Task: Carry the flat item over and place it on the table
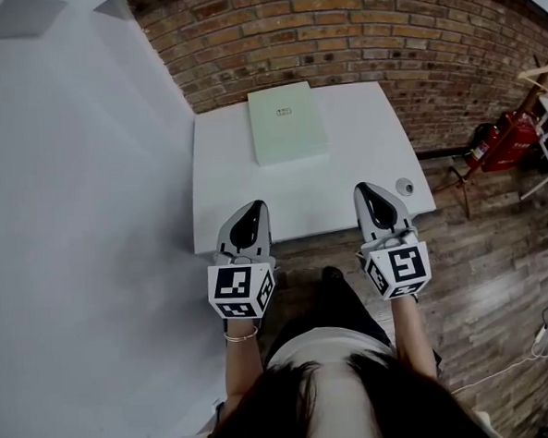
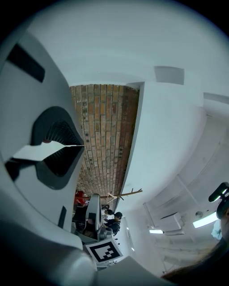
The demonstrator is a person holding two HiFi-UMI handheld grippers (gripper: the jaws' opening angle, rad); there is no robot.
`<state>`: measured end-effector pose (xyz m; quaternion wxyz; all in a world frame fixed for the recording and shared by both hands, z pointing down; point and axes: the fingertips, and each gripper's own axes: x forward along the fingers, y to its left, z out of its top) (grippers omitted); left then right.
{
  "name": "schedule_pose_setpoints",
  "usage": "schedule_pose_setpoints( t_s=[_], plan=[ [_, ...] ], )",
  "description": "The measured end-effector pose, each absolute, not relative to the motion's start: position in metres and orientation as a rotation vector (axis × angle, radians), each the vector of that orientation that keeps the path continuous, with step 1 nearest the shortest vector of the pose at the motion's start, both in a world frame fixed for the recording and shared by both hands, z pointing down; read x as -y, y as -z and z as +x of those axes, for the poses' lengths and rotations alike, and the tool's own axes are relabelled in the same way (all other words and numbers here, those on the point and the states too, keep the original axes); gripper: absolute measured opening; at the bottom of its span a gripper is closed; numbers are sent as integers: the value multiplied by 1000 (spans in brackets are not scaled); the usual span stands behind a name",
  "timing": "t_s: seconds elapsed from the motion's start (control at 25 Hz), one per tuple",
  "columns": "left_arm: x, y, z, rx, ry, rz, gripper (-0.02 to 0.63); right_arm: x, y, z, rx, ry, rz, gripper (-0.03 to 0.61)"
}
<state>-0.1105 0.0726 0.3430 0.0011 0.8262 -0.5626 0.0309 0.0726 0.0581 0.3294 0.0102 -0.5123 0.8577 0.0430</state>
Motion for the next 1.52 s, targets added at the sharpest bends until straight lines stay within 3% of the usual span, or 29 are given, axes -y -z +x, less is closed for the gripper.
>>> schedule_pose_setpoints(
  t_s=[1.52],
  plan=[
    [-152,-308,-136,2003,-1,2668,18,-143,-303,57,-2644,-329,-1605,44]
  ],
)
